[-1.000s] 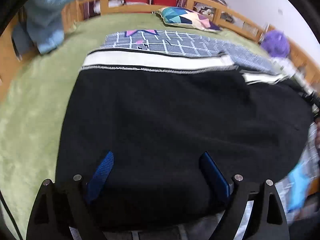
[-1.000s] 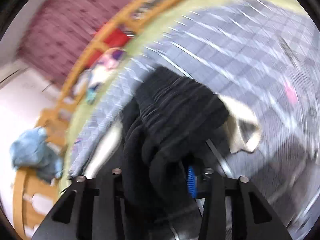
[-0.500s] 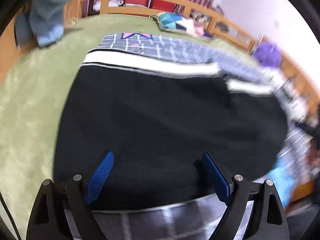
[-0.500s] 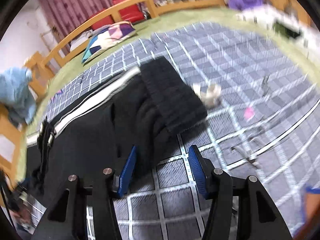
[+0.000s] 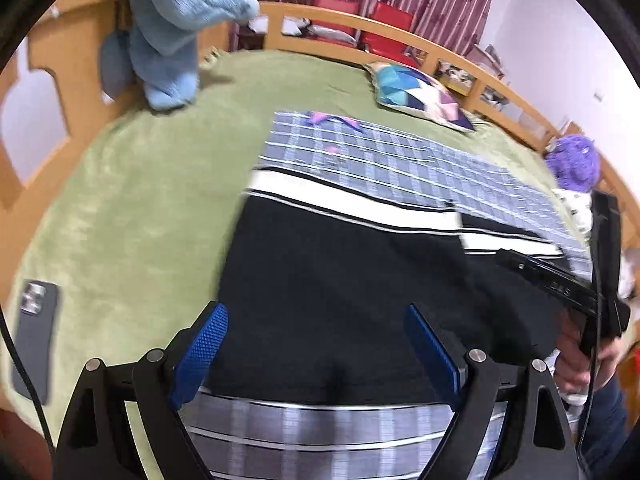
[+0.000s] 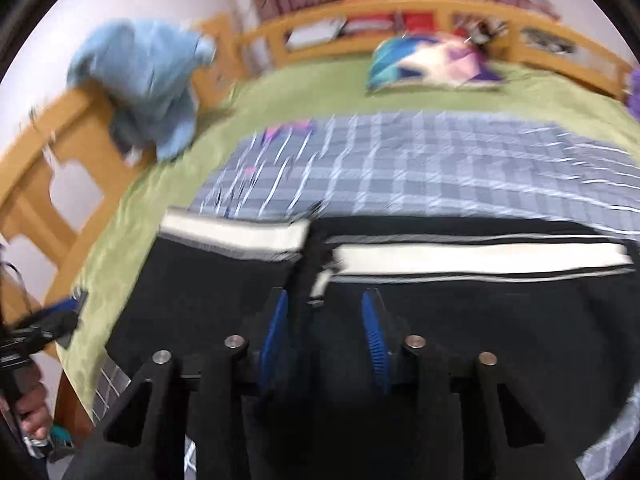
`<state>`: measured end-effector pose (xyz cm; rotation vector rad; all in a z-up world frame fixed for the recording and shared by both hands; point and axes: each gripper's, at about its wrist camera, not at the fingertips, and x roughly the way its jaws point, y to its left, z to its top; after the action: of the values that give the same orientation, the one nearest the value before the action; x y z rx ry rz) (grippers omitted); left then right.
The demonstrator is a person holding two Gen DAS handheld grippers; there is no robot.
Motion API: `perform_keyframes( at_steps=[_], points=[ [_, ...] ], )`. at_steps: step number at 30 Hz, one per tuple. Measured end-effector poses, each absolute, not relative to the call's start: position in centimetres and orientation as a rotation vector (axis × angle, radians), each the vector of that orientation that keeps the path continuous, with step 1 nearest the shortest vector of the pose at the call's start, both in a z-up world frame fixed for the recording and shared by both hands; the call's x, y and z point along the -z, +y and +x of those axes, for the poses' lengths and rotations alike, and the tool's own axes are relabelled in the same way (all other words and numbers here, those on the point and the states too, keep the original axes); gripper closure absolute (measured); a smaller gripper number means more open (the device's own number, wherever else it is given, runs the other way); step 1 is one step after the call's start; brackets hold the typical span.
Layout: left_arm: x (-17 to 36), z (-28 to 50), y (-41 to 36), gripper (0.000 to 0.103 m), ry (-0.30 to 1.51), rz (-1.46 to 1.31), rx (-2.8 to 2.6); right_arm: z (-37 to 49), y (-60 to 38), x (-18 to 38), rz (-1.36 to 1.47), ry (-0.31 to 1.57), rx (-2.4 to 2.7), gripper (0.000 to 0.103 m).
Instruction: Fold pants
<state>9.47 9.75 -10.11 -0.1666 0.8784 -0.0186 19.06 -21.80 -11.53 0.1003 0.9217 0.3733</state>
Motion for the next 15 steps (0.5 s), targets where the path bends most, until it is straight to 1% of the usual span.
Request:
perform_keyframes(
  at_steps=[2, 5, 6, 7, 9, 10, 12, 13, 15],
  points=[
    [10.4, 8.7, 11.4, 0.013, 0.870, -0.134, -0.011, 19.9, -19.8, 13.4, 0.070, 0.957, -0.397, 0.071],
    [11.5, 7.9, 14.3, 0.013, 0.869, -0.145, -0.035, 20.7, -17.7, 14.7, 0.050, 0.971, -0.420, 0.071],
    [11.8, 7.9, 15.0, 0.013, 0.873, -0.161, -0.035, 20.8, -17.2, 15.2, 0.038, 0.979, -0.422, 0.074],
    [12.4, 8.1, 15.7, 0.013, 0.881, -0.180, -0.034, 21.2, -16.6, 15.6, 0.024, 0.987, -0.420, 0.097],
    [13.4, 8.4, 16.6, 0.013, 0.903, -0.199, -0.038, 21.1, -16.1, 15.9, -0.015, 0.983, -0.408, 0.097],
    [13.8, 8.5, 16.9, 0.013, 0.907, -0.201, -0.037, 21.4, -16.8, 15.5, 0.015, 0.958, -0.394, 0.097],
    [14.4, 8.6, 17.3, 0.014, 0.907, -0.206, -0.031, 21.8, -19.4, 14.4, 0.170, 0.926, -0.392, 0.097],
    [14.7, 8.8, 17.3, 0.014, 0.911, -0.210, -0.024, 22.2, -20.1, 14.6, 0.212, 0.942, -0.387, 0.097],
    [15.1, 9.1, 17.3, 0.014, 0.917, -0.219, -0.017, 22.4, -20.4, 16.1, 0.199, 1.013, -0.377, 0.093]
  ],
)
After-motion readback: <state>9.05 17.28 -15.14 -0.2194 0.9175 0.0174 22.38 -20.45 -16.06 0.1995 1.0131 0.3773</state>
